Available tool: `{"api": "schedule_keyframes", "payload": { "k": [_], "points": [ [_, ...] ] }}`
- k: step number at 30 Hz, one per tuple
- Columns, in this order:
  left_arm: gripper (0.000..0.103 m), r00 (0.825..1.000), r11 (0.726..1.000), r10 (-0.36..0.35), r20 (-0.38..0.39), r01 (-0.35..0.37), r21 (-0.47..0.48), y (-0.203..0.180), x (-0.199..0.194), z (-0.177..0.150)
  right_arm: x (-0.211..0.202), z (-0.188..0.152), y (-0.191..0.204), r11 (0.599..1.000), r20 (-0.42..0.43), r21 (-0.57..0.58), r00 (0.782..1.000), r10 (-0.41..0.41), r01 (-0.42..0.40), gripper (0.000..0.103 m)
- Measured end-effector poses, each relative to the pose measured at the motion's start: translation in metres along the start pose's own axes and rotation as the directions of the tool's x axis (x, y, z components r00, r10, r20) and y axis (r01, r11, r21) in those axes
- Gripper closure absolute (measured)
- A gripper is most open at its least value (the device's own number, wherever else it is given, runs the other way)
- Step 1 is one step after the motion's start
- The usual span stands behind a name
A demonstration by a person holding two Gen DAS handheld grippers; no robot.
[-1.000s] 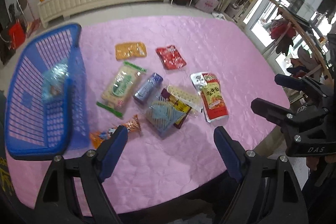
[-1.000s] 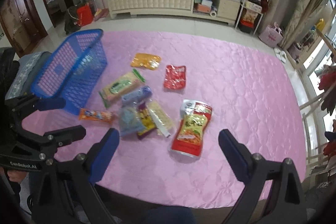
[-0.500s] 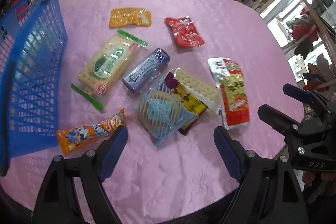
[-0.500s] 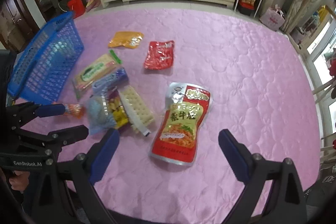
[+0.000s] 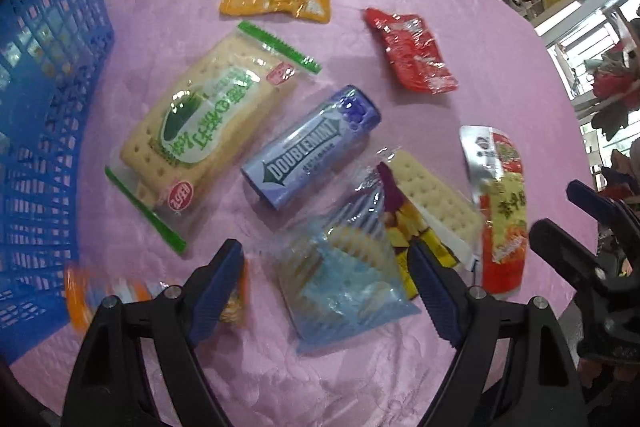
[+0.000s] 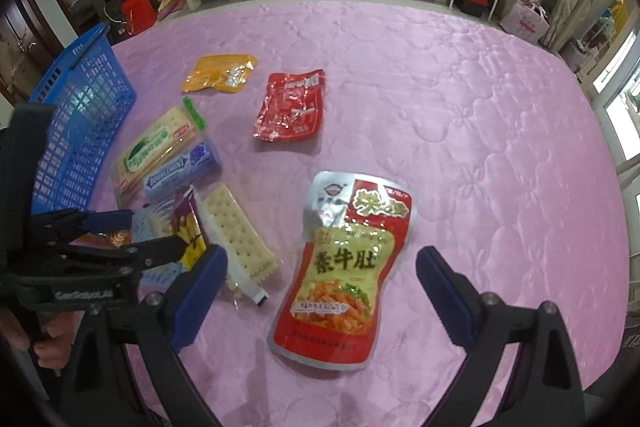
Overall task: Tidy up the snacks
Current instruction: 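Grasp the red-and-yellow pouch with the right tool while the left tool grasps a clear bag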
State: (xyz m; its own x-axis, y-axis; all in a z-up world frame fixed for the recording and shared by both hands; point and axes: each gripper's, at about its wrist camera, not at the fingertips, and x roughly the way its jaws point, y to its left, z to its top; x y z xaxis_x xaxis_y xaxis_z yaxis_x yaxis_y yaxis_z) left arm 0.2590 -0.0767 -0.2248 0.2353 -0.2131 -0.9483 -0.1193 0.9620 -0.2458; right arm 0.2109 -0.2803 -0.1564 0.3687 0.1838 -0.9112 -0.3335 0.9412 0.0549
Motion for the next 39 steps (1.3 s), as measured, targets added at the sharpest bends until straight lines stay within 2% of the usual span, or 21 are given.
{"api": "schedule_keyframes", "payload": {
  "k": [3, 6, 9, 11, 13, 15, 22, 27, 35, 39],
  "points": [
    [0.022, 1.000, 0.999, 0.014, 0.003, -0.014, 0.045, -0.005, 0.002, -0.003, 0.000, 0.000, -0.001, 1.000, 0.000, 0.001, 1.000, -0.006, 0.006, 0.006],
    [0.033, 0.999, 0.995, 0.037, 0.009, -0.038, 0.095, -0.013, 0.003, -0.009, 0.000, -0.002, -0.006, 1.000, -0.009, 0.024, 1.000, -0.006, 0.006, 0.006],
    [0.047, 1.000, 0.995, -0.001, 0.002, 0.001, 0.101, -0.014, -0.001, -0.015, -0.003, -0.008, -0.014, 0.999, -0.016, 0.051, 1.000, -0.001, 0.002, 0.006],
    [0.049, 1.000, 0.995, -0.024, -0.003, 0.025, 0.100, -0.017, -0.006, -0.019, -0.006, -0.011, -0.018, 0.998, -0.017, 0.064, 1.000, 0.003, -0.002, 0.006],
    [0.052, 1.000, 0.991, -0.008, 0.014, 0.006, 0.135, -0.024, -0.012, -0.023, -0.013, -0.014, -0.022, 0.997, -0.015, 0.080, 1.000, 0.012, -0.011, 0.006],
    [0.052, 0.999, 0.986, -0.002, 0.040, -0.005, 0.164, -0.032, -0.019, -0.027, -0.019, -0.017, -0.027, 0.994, -0.011, 0.102, 1.000, 0.027, -0.026, 0.006],
    [0.052, 0.994, 0.984, -0.027, 0.107, 0.007, 0.178, -0.045, -0.046, -0.031, -0.026, -0.016, -0.033, 0.990, -0.012, 0.133, 0.999, 0.049, -0.047, 0.006],
    [0.052, 0.991, 0.980, -0.013, 0.135, -0.015, 0.201, -0.046, -0.058, -0.027, -0.009, -0.007, -0.034, 0.991, -0.039, 0.131, 0.999, -0.016, 0.021, 0.006],
    [0.052, 0.989, 0.974, 0.011, 0.148, -0.044, 0.223, -0.043, -0.047, -0.013, 0.031, 0.001, -0.027, 0.998, -0.116, 0.052, 0.993, -0.033, 0.039, 0.006],
    [0.052, 0.989, 0.971, 0.005, 0.146, -0.040, 0.234, -0.042, -0.041, -0.012, 0.050, 0.001, -0.022, 0.999, -0.162, 0.014, 0.986, -0.045, 0.048, 0.012]
  ]
}}
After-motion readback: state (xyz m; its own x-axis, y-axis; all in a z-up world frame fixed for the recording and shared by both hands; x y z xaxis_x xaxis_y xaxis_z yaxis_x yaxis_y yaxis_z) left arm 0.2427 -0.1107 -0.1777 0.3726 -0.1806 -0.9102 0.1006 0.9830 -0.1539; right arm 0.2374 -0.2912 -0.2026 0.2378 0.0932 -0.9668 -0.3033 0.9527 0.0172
